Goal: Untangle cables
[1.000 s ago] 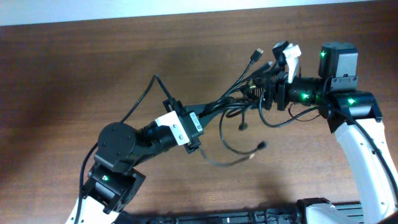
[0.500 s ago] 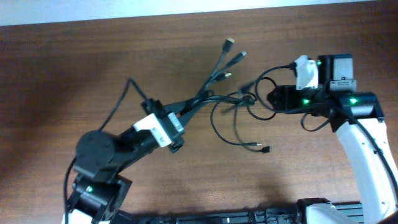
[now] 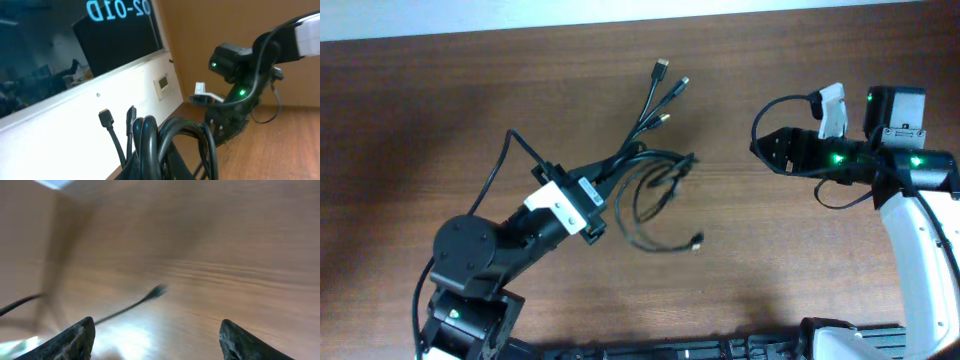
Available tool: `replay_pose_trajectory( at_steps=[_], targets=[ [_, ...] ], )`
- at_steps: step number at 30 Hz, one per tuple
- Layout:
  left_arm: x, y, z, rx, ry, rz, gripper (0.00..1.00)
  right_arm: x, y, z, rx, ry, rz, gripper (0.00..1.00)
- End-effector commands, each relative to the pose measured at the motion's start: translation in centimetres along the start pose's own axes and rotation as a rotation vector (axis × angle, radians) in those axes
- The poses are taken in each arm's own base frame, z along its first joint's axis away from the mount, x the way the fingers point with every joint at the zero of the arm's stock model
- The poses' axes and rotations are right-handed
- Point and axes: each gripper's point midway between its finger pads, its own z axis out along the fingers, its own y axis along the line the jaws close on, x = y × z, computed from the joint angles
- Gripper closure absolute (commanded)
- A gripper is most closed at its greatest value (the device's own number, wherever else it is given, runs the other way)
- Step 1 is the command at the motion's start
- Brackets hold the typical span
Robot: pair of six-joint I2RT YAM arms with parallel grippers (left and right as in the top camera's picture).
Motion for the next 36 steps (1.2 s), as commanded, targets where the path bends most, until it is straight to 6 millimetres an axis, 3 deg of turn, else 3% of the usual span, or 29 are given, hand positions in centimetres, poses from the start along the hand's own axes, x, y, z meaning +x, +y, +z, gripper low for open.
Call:
replay_pose_trajectory(
  at_steps=[1,4,11,14,18,25,31,36],
  targets=[
    [0.7,1.4,0.8,-0.054,0.026,0.006,1.0,-0.2,5.7,-1.2,-0.332,-0.002,-0.05,0.22],
    [2.3,1.7,2.0,-0.045,0.06,-0.022,1.0,-0.3,9.7,-3.1,-0.587,-0.004,-0.103,0.21],
    [4.4,2.5,4.6,-0.043,0.068,-0.182,1.0,-0.4,10.5,-3.8,-0.615,-0.004,-0.083,0.22],
    [4.5,1.9,5.6,-0.018,0.051,-0.201,1.0,-1.5,9.7,-3.5,-0.492,-0.048,-0.03,0.21],
    [4.6,1.7,6.0,-0.025,0.052,-0.202,1.0,-3.1,11.5,-3.9,-0.348,-0.188,-0.075,0.21],
    [4.4,1.7,6.0,-0.026,0.043,-0.204,1.0,-0.9,15.9,-2.4,-0.276,-0.212,-0.093,0.22],
    [3.8,0.4,6.3,0.01,0.028,-0.21,1.0,-1.9,14.6,-1.3,-0.134,-0.29,-0.032,0.22],
    [3.7,0.2,6.4,0.017,0.023,-0.21,1.0,-2.0,12.1,0.6,-0.026,-0.266,0.013,0.33]
  ],
)
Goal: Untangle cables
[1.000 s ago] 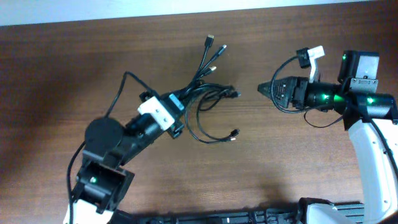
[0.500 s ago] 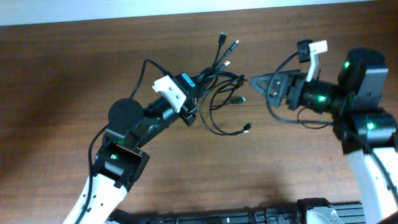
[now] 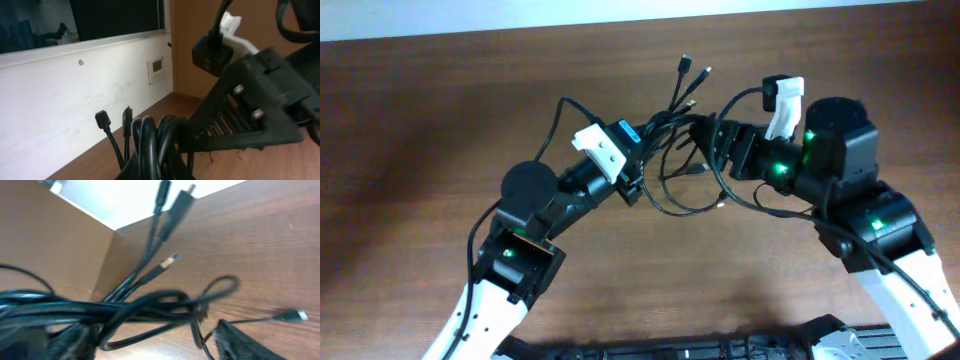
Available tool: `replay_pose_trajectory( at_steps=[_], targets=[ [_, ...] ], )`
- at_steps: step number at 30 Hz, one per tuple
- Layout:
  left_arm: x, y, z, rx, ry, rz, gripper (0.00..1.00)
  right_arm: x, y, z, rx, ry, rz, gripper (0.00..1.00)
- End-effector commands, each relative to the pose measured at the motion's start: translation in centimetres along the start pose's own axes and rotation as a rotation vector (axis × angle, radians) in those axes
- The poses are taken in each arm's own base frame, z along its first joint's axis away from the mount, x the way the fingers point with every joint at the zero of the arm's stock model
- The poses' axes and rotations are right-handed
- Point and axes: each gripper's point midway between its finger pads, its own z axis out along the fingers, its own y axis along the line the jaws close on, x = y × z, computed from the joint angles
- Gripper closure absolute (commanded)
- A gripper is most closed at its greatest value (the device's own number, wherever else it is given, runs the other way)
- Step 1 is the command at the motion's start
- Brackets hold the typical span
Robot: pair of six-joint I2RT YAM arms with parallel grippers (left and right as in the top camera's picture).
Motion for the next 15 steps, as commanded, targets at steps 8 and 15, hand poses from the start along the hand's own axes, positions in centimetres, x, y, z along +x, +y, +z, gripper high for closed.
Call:
replay_pose_trajectory(
  at_steps=[8,15],
  targets=[
    [-1.6,0.5,-0.2,-0.044,-0.041,0.004,1.0,0.4,-5.2,0.2,0.26,-0.015,0.051,0.46],
    [-2.4,0.8,-0.9,-0.072,-0.056,0.032,1.0,0.0,-8.2,-0.9,0.427,-0.063,0.051,0.47]
  ],
)
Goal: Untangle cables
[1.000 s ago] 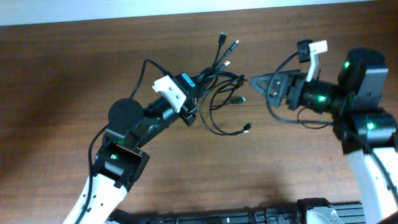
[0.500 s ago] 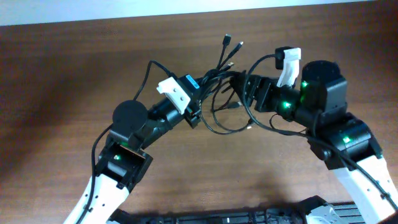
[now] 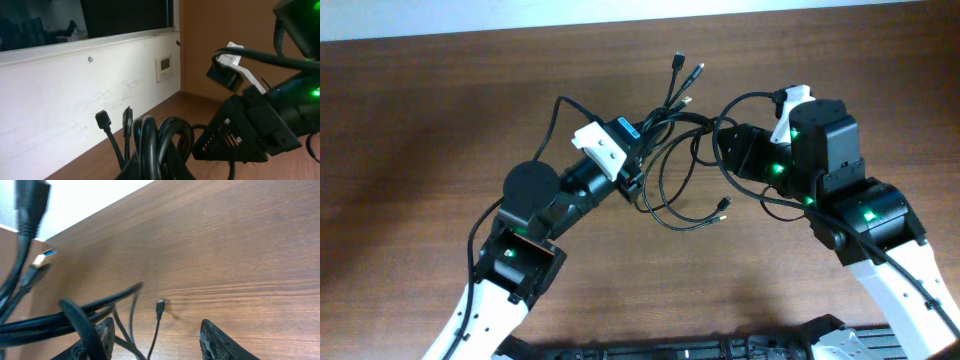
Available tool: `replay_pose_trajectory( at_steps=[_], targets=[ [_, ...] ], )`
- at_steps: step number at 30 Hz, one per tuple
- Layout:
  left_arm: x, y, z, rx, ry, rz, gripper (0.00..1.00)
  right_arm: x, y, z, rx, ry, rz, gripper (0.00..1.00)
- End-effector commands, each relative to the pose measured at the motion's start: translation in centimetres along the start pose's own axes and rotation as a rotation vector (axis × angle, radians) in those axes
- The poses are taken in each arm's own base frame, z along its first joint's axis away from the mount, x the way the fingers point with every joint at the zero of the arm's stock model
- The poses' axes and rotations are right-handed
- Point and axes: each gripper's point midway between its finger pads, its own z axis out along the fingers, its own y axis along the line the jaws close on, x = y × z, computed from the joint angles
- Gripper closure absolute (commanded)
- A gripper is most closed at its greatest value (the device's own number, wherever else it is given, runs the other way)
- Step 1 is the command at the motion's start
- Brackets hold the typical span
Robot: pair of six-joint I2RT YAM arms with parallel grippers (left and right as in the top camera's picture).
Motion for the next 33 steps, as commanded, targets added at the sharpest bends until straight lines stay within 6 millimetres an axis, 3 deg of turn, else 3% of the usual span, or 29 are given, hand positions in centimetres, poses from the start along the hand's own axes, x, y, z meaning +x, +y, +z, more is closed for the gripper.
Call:
replay_pose_trajectory(
  at_steps=[1,6,11,14,17,25,33],
  targets=[
    [-3.1,-0.1,-1.5,-0.024,-0.072,0.066,1.0,-1.1,-2.6,-0.3,0.145,-0.071,0.0,0.47],
    [-5.4,-0.2,-3.9,-0.05,-0.119,0.125,1.0,-1.2,-6.8,-1.1,0.275,-0.059,0.093,0.46],
    [-7.2,1.0,-6.6,-0.115,-0.155,0.15,1.0,-1.3,-11.3,-2.5,0.394,-0.042,0.189,0.25],
    [-7.7,1.4,-7.3,-0.139,-0.169,0.161,1.0,-1.4,-12.5,-3.0,0.427,-0.042,0.21,0.15],
    [-8.0,2.1,-7.8,-0.167,-0.173,0.168,1.0,-1.5,-13.5,-3.4,0.453,-0.043,0.228,0.11],
    [-8.6,4.7,-9.3,-0.265,-0.184,0.195,1.0,-1.1,-17.1,-5.1,0.553,-0.033,0.31,0.08],
    [-9.6,6.4,-11.1,-0.347,-0.204,0.226,1.0,-0.6,-17.8,-4.6,0.577,0.01,0.309,0.07]
  ],
)
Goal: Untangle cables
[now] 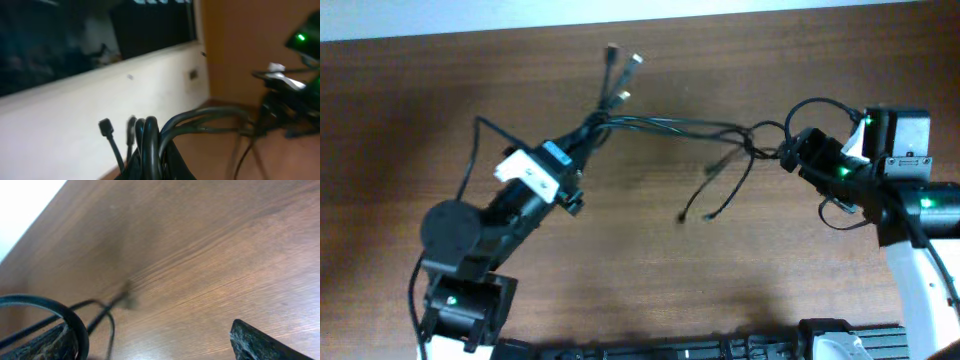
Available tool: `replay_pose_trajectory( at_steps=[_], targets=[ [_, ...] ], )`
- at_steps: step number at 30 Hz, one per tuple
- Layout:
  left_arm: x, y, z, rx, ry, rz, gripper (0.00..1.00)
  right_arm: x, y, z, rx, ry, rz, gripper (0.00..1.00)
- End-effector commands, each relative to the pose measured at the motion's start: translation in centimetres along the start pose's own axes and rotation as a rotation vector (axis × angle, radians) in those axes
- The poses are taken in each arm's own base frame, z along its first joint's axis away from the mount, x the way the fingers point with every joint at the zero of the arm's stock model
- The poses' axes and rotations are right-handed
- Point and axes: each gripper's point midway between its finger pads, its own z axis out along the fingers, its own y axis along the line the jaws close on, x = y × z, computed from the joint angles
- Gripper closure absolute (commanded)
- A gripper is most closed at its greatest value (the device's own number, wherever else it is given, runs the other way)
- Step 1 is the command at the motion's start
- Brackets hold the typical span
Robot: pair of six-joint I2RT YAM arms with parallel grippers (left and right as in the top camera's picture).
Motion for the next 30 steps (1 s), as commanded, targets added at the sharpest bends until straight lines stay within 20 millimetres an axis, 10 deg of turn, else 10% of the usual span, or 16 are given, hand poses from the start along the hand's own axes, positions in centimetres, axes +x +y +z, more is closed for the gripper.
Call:
replay_pose_trajectory(
  at_steps=[1,30],
  targets=[
    [-5.3,3.7,-2.6,-0.213,-0.12,0.081,1.0,-2.2,-5.5,0.5,0.26,-0.094,0.047,0.08],
    [-7.8,9.8,-6.0,-0.493,-0.197,0.179,1.0,-1.9,-5.3,1.3,0.251,-0.052,-0.017,0.08]
  ],
)
